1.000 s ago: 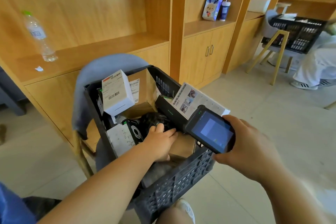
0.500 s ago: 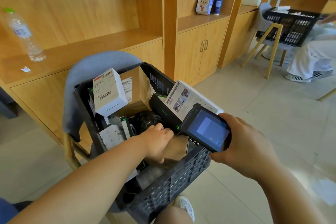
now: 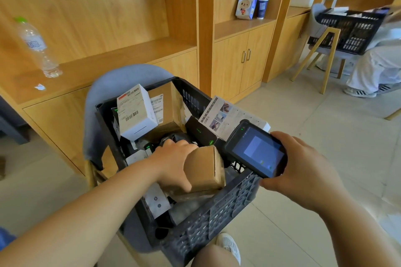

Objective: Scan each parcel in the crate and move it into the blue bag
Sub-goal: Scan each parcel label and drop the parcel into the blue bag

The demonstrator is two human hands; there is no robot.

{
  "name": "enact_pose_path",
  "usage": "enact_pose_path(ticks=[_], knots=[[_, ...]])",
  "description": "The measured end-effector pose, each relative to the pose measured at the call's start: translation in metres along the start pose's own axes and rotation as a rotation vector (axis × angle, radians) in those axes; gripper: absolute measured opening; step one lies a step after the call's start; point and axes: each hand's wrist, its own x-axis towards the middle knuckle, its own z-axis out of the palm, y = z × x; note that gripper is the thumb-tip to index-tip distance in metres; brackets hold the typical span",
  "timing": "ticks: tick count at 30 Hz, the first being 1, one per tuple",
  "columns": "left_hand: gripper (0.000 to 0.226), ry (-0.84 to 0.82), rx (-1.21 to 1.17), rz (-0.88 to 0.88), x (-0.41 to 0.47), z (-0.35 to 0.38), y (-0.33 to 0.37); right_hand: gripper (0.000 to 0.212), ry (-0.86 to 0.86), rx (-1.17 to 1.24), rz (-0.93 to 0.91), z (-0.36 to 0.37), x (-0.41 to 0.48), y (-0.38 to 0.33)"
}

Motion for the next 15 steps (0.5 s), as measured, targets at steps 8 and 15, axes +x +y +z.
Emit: enact_pose_path(ticks=[8,15], knots=[[0.079,0.253,-0.942,-0.099,-0.044,-0.028,-0.021,0.086,0.070,0.083,-0.022,-0.002,-0.005,-0.008],[0.108,0.814,-0.274,-0.265,-0.080,-0.021,-0.020,0.087,0.074,0.134,-0.046,0.005,-0.011,-0.020]])
